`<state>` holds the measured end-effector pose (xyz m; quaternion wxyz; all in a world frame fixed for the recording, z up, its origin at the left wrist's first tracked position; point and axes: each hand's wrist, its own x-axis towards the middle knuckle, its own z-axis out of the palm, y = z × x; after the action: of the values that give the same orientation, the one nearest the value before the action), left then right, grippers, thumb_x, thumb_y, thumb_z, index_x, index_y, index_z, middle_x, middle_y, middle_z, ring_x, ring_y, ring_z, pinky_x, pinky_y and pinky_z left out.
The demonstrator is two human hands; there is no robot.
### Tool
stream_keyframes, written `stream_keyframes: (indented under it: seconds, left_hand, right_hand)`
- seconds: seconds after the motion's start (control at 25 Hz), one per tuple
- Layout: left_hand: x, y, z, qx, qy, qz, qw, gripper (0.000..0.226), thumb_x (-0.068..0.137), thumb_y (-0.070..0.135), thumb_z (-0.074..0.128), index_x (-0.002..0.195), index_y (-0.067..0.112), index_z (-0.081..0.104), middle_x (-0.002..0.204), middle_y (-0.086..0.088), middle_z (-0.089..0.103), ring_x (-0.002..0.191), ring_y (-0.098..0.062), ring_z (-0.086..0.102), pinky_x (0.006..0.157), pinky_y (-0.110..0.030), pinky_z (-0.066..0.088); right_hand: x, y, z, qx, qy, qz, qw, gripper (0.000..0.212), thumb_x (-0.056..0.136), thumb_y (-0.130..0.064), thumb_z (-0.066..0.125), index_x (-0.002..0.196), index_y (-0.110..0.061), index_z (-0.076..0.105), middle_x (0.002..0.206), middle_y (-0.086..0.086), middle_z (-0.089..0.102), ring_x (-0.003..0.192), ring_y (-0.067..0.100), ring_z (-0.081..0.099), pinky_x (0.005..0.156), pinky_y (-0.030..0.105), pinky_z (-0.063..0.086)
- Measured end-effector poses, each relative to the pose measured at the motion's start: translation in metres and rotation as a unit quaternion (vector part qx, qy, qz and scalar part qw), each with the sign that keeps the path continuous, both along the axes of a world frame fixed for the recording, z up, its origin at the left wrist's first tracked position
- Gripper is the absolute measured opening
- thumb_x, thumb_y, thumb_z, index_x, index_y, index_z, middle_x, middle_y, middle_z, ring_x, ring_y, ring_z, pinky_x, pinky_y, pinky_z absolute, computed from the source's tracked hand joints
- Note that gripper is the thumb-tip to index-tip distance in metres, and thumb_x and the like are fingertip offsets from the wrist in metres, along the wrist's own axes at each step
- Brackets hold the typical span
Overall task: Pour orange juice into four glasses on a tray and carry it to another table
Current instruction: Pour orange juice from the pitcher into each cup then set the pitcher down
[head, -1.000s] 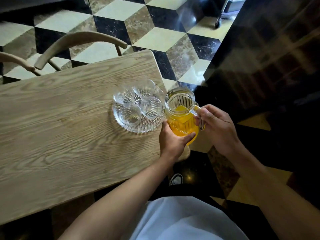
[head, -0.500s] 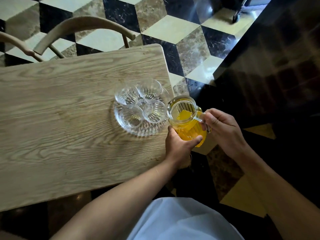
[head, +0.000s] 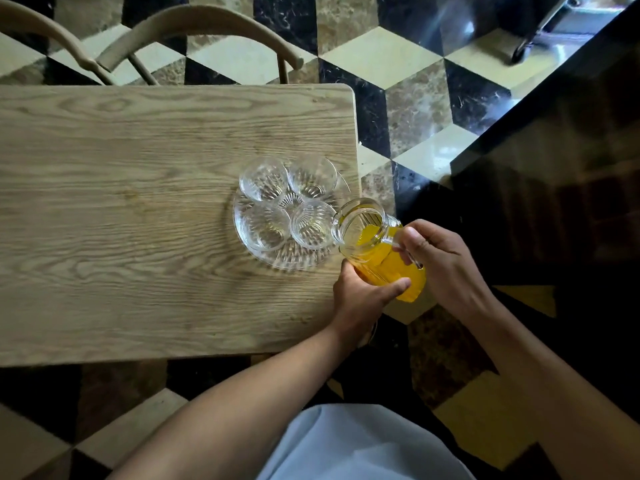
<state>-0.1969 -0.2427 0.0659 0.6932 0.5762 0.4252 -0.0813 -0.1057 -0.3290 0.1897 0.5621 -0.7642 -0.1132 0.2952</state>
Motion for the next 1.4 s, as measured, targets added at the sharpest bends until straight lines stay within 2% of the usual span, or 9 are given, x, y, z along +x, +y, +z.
stream_keyframes:
  seconds: [0.08, 0.28, 0.48, 0.68, 0.88, 1.0, 1.2, 1.28, 1.4]
  left_hand:
    - [0.002, -0.003, -0.005, -0.016, 0.001, 0.005, 1.000, 0.078, 0.056, 0.036, 0.104, 0.124, 0.028, 0.067, 0.112, 0.005, 0.081, 0.100, -0.009, 0.078, 0.083, -0.026, 0.064]
    - [0.006, -0.012, -0.018, -0.056, -0.003, 0.035, 0.998, 0.079, 0.051, 0.035, 0.104, 0.121, 0.028, 0.069, 0.110, 0.004, 0.083, 0.102, -0.014, 0.080, 0.096, -0.046, 0.065]
    - [0.010, -0.017, -0.023, -0.100, -0.017, 0.051, 0.994, 0.077, 0.054, 0.027, 0.105, 0.122, 0.025, 0.070, 0.114, -0.003, 0.082, 0.105, -0.025, 0.080, 0.098, -0.057, 0.063]
    - [0.010, -0.018, -0.021, -0.119, -0.012, 0.050, 0.992, 0.068, 0.056, 0.023, 0.101, 0.119, 0.019, 0.073, 0.108, -0.002, 0.084, 0.100, -0.022, 0.081, 0.096, -0.052, 0.065]
    - [0.012, -0.014, -0.015, -0.139, 0.006, 0.046, 0.989, 0.056, 0.063, 0.010, 0.100, 0.109, 0.019, 0.071, 0.107, -0.007, 0.083, 0.094, -0.021, 0.081, 0.094, -0.052, 0.065]
    - [0.013, -0.015, -0.013, -0.130, 0.029, 0.032, 0.991, 0.062, 0.056, 0.021, 0.103, 0.109, 0.019, 0.070, 0.105, -0.005, 0.083, 0.096, -0.023, 0.081, 0.091, -0.050, 0.066]
    - [0.012, -0.015, -0.013, -0.104, 0.031, 0.014, 0.994, 0.097, 0.024, 0.052, 0.102, 0.110, 0.017, 0.073, 0.101, -0.001, 0.084, 0.091, -0.020, 0.080, 0.083, -0.041, 0.068]
    - [0.011, -0.017, -0.015, -0.094, 0.037, 0.024, 0.995, 0.118, 0.006, 0.069, 0.098, 0.108, 0.016, 0.074, 0.100, -0.002, 0.083, 0.092, -0.023, 0.080, 0.083, -0.044, 0.068]
    - [0.009, -0.023, -0.021, -0.076, 0.044, 0.037, 0.995, 0.123, 0.004, 0.084, 0.084, 0.105, 0.014, 0.075, 0.099, -0.005, 0.083, 0.092, -0.025, 0.080, 0.085, -0.050, 0.067]
  right_hand:
    - [0.002, 0.002, -0.001, -0.015, -0.001, 0.000, 1.000, 0.029, 0.106, -0.013, 0.049, 0.081, -0.004, 0.061, 0.067, -0.011, 0.056, 0.061, -0.002, 0.047, 0.060, 0.010, 0.039]
    - [0.007, 0.013, -0.007, -0.073, -0.005, 0.010, 0.997, 0.030, 0.106, -0.022, 0.052, 0.079, -0.015, 0.062, 0.063, -0.022, 0.060, 0.064, -0.001, 0.050, 0.064, 0.014, 0.041]
    - [0.007, 0.023, -0.008, -0.111, -0.029, -0.002, 0.993, 0.032, 0.102, -0.032, 0.053, 0.074, -0.020, 0.062, 0.071, 0.000, 0.058, 0.069, 0.013, 0.050, 0.067, 0.037, 0.041]
    - [0.009, 0.034, -0.006, -0.164, -0.045, 0.000, 0.985, 0.034, 0.105, -0.025, 0.054, 0.073, -0.016, 0.062, 0.072, 0.021, 0.058, 0.066, 0.020, 0.048, 0.063, 0.037, 0.039]
    - [0.010, 0.041, -0.001, -0.213, -0.060, 0.002, 0.975, 0.032, 0.105, -0.028, 0.052, 0.078, -0.013, 0.064, 0.069, -0.008, 0.058, 0.062, 0.009, 0.050, 0.058, 0.029, 0.039]
    - [0.011, 0.044, 0.000, -0.228, -0.066, 0.003, 0.971, 0.033, 0.105, -0.030, 0.052, 0.082, -0.010, 0.066, 0.068, -0.008, 0.057, 0.060, 0.010, 0.048, 0.055, 0.028, 0.037]
    - [0.011, 0.049, 0.001, -0.264, -0.083, 0.021, 0.961, 0.037, 0.105, -0.034, 0.051, 0.085, -0.009, 0.067, 0.063, -0.004, 0.055, 0.056, 0.010, 0.047, 0.049, 0.022, 0.035]
    - [0.010, 0.052, 0.001, -0.274, -0.090, 0.028, 0.957, 0.037, 0.105, -0.035, 0.050, 0.086, -0.008, 0.068, 0.063, -0.004, 0.055, 0.056, 0.009, 0.048, 0.049, 0.021, 0.035]
    - [0.010, 0.055, 0.002, -0.281, -0.093, 0.033, 0.955, 0.038, 0.106, -0.034, 0.050, 0.088, -0.006, 0.068, 0.067, 0.003, 0.060, 0.057, 0.011, 0.048, 0.051, 0.028, 0.036]
